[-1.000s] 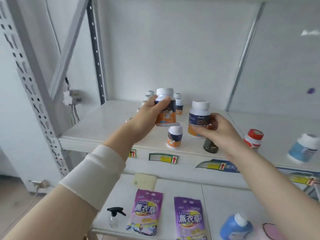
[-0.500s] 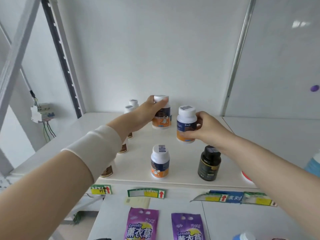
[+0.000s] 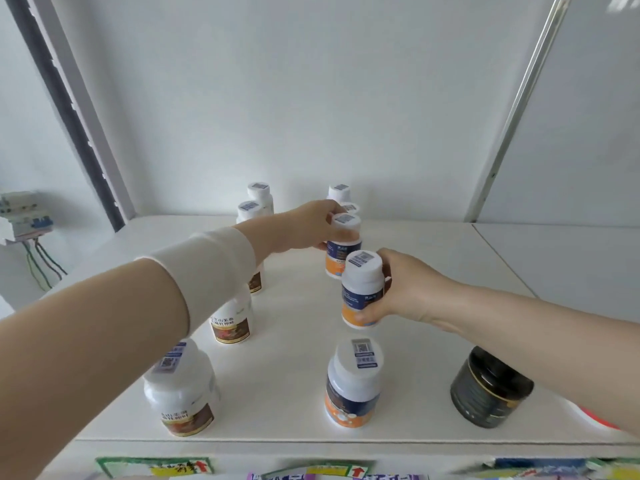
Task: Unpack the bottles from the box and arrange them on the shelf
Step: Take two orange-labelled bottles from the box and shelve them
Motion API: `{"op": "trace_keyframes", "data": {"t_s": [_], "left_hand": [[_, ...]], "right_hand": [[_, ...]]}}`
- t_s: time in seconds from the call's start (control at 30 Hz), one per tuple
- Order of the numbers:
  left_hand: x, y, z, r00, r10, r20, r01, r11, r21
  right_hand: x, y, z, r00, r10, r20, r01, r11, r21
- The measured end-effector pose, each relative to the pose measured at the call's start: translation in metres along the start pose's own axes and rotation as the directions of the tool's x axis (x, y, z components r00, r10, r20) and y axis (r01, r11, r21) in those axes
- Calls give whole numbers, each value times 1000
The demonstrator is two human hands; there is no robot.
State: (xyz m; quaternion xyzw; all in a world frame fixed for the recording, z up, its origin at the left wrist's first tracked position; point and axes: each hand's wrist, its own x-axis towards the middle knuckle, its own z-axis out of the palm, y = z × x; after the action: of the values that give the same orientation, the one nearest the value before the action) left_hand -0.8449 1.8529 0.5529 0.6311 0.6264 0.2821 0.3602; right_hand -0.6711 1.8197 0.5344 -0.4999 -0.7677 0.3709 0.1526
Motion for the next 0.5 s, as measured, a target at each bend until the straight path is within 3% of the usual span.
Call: {"op": "trace_keyframes", "data": {"t_s": [0.13, 0.27, 0.5], "left_hand": [[5, 0, 1, 999, 1, 48, -2, 1000, 17], [4, 5, 7, 995, 12, 103, -28, 987, 155], [3, 6, 9, 994, 18, 104, -45, 966, 256]], "right_hand": [[2, -1, 5, 999, -11, 48, 11, 1000, 0], [0, 0, 9, 997, -24, 70, 23, 1000, 9], [1, 3, 15, 998, -12, 66, 15, 999, -43]]}}
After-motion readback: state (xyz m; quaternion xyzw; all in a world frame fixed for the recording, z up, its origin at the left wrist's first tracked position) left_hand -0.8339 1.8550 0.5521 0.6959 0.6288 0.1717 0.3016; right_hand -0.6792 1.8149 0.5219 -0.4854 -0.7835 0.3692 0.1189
